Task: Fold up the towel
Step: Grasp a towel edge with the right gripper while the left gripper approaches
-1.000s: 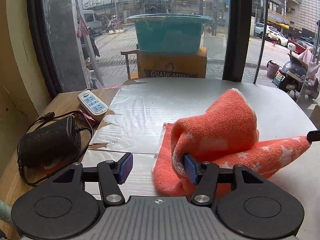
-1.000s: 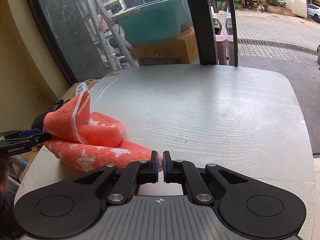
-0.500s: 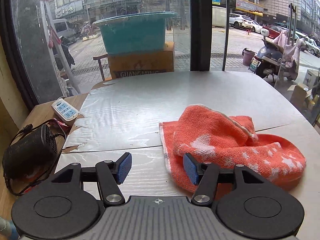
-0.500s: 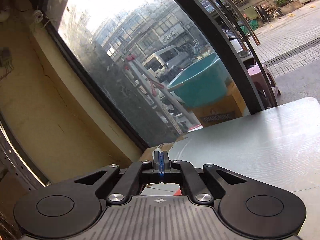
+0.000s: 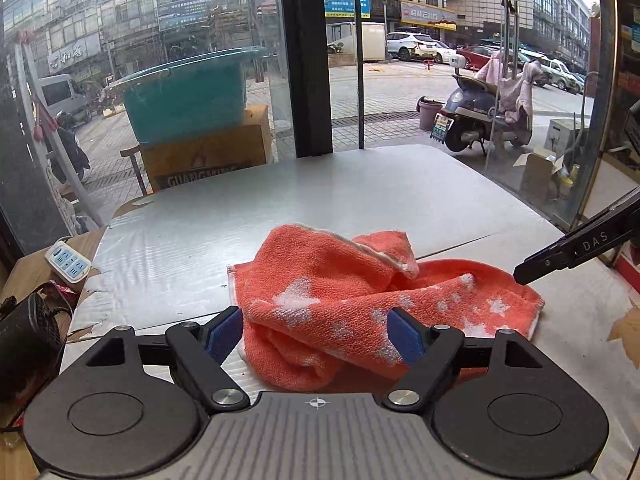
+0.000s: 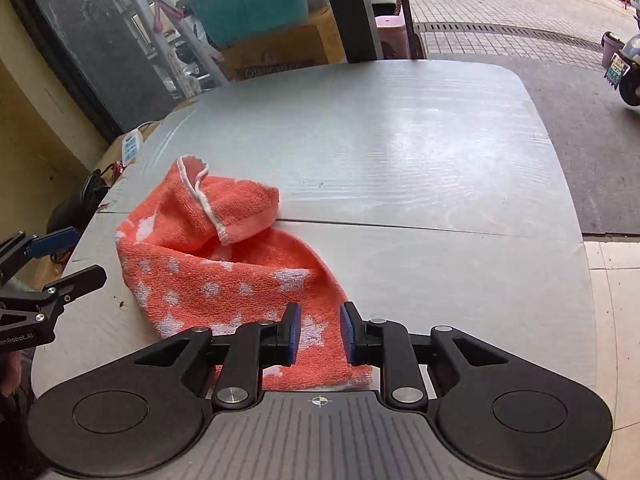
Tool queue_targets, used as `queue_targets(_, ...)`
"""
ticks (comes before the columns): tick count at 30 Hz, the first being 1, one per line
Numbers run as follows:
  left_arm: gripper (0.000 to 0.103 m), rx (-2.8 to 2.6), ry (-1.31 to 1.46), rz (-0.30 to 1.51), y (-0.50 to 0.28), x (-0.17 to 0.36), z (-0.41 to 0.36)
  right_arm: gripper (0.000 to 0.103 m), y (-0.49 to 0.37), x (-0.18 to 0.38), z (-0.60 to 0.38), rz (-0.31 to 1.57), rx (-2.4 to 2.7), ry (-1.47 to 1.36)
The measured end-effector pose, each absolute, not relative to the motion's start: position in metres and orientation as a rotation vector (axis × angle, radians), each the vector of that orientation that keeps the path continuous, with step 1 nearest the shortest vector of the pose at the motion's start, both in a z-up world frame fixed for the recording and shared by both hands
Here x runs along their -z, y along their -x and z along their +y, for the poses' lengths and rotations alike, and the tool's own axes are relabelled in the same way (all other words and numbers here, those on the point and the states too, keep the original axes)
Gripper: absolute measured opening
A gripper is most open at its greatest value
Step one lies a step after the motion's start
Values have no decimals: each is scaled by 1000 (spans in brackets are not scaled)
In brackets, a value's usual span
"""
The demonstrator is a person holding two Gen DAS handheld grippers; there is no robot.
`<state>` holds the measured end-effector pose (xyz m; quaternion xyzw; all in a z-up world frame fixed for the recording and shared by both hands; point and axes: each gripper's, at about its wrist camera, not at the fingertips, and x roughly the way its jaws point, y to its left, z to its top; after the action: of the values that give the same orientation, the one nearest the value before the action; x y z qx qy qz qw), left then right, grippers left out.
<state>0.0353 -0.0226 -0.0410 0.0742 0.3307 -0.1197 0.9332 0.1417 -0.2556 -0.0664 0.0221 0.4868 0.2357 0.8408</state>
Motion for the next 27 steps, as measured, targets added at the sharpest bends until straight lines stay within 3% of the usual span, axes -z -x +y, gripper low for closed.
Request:
queue_targets(4,80,370,-114,707,-31,44,-40,31,-153,73,-258,1040,-502,-34)
queue_targets(14,80,538,-278,652,-30,71,-177,33,-177,57,-272,1019,-527,-165)
queue_targets(22,79,494,-294,711,-42,94,-216,33,-176,55,-292,993,-564,-163)
queue_targets(27,53,486,-266,802,-49,104,-219,33,-179,61,-298,993,-586,-164)
